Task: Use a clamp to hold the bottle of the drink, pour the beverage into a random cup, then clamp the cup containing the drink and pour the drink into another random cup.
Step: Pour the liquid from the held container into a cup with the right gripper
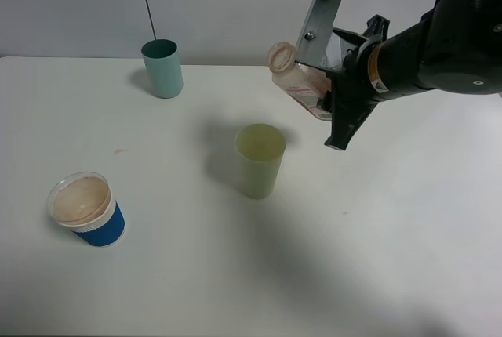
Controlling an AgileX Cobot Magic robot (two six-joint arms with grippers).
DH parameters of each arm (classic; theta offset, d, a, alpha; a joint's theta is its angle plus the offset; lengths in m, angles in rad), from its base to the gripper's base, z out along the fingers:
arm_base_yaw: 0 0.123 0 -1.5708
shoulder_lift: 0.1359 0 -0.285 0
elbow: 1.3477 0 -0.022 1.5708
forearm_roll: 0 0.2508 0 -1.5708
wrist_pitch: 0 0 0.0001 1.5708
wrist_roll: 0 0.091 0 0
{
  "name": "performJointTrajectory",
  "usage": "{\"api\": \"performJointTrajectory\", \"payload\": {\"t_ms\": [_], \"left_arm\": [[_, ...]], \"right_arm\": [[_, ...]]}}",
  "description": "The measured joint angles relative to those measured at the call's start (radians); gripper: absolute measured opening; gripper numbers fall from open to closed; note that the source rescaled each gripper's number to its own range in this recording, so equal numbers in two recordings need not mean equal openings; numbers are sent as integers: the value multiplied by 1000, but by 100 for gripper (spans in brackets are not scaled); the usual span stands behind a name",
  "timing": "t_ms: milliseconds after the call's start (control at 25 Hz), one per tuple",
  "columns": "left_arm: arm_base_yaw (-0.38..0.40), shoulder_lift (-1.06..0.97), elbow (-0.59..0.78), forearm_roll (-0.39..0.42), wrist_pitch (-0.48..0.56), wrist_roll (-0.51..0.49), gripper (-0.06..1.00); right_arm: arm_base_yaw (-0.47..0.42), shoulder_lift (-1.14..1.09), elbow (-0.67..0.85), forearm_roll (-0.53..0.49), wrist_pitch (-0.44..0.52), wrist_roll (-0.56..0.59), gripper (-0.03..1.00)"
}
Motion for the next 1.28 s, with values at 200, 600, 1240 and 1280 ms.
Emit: {"api": "performJointTrajectory", "payload": {"t_ms": [200,600,1240,1280], "left_arm": [[0,0,0,0,0,0,87],[0,0,0,0,0,0,87],[0,0,0,0,0,0,87],[0,0,0,0,0,0,87]], "right_arm": [[24,0,0,3,-1,-77,1],[46,0,0,5,44,-126,1],[67,0,0,42,139,-301,1],[67,0,0,42,141,-309,1]]}}
